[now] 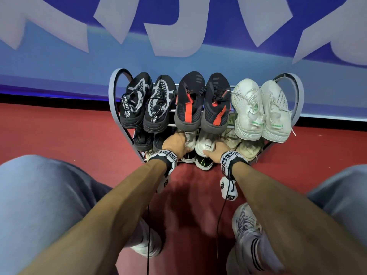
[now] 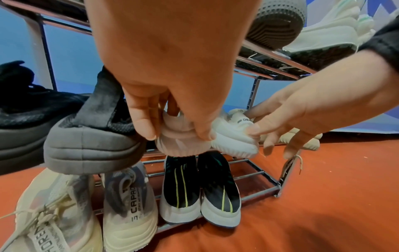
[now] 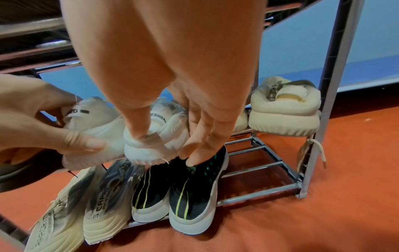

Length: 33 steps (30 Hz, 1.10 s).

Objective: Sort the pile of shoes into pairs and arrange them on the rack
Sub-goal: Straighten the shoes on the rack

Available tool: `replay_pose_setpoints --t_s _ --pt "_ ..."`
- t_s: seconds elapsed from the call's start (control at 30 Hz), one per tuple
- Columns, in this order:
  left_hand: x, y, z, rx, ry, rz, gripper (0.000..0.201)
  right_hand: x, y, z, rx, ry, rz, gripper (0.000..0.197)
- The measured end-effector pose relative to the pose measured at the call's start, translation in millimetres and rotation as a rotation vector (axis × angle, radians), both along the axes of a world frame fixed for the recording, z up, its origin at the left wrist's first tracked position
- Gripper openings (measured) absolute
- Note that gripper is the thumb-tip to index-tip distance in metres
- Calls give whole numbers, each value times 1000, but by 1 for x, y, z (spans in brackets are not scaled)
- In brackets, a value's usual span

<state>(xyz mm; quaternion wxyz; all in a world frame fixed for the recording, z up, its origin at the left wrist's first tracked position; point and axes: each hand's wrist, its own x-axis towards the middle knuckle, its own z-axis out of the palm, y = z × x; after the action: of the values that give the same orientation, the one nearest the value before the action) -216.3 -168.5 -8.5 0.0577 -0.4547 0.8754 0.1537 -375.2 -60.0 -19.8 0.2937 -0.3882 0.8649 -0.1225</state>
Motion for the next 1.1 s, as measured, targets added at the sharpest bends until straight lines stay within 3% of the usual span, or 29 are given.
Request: replay_pose_setpoints --t_s 0.17,0.27,0.33,0.4,0.5,0.63,0.8,0.97,1.1 --pt "-9 -2 12 -9 -99 -5 64 -7 -3 11 48 -138 -9 71" --pt "-19 13 17 -26 -252 36 79 -12 3 15 33 -223 -1 61" --pt "-27 25 22 -73 -295 6 77 -12 12 20 -21 -243 -57 57" --pt "-35 36 28 -148 -248 -53 67 -17 25 20 -94 -226 -172 51" --pt "-43 51 41 -192 -89 -109 53 -36 52 15 -104 -148 -283 24" --pt "-49 68 43 -179 6 -245 49 -38 91 48 -58 -42 -408 8" --pt "-70 80 40 -70 52 -309 51 -51 103 54 -159 -64 -615 36" --pt "-110 82 25 19 80 -321 56 -74 85 2 -227 -219 -664 59" --pt "-128 76 2 53 66 -255 53 -70 79 1 -234 -96 -677 67"
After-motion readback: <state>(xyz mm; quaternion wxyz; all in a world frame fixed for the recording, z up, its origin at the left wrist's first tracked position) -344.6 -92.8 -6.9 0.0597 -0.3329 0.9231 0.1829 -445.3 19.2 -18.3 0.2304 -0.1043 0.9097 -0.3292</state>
